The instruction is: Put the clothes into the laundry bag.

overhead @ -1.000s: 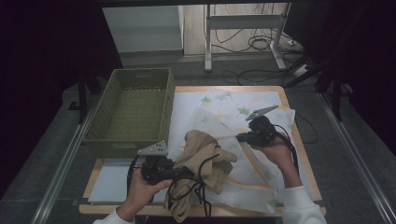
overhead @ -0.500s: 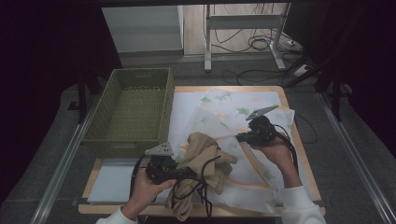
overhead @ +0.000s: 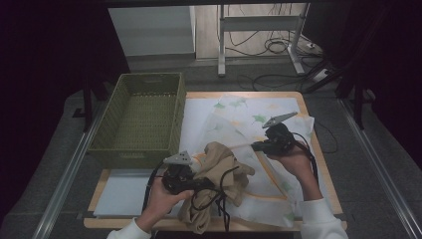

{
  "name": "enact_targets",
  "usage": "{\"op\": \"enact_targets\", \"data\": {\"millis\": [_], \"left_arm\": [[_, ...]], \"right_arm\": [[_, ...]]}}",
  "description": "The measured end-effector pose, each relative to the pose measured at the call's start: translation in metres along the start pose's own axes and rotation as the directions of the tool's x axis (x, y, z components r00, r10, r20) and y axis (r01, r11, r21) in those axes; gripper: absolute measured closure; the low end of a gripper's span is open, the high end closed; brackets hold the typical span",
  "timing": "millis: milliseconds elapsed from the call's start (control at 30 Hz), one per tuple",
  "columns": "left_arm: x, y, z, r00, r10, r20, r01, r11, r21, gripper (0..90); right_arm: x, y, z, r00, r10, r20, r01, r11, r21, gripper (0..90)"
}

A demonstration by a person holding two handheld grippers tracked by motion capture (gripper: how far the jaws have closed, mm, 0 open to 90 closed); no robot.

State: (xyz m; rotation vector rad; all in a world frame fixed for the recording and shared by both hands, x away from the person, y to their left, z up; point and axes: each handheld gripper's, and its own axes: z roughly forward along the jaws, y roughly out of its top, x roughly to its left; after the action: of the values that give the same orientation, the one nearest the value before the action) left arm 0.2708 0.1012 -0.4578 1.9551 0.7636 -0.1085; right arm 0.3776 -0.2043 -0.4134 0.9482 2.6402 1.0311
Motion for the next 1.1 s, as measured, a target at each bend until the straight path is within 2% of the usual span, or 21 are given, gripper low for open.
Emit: {"op": "enact_targets", "data": {"millis": [267,900,1100], "left_arm": [[0.006,0.003,0.015,0.9999,-0.015,0.007,0.015,0.9996,0.022,79.3],[0.010,0.013,0.032,0.9999,-0.006,0.013,0.005,0.9986,0.053,79.4],[0.012,0.015,0.038,0.9997,-0.018,0.014,0.017,0.9979,0.062,79.4]], "right_arm": [[0.001,0.001,0.000,1.0000,-0.005,-0.005,0.005,1.000,0.001,87.1],[0.004,0.002,-0.001,0.9999,-0.011,-0.012,0.011,1.000,-0.011,87.1],[0.005,0.003,-0.004,0.9998,-0.013,-0.013,0.013,1.000,-0.019,87.1]]}}
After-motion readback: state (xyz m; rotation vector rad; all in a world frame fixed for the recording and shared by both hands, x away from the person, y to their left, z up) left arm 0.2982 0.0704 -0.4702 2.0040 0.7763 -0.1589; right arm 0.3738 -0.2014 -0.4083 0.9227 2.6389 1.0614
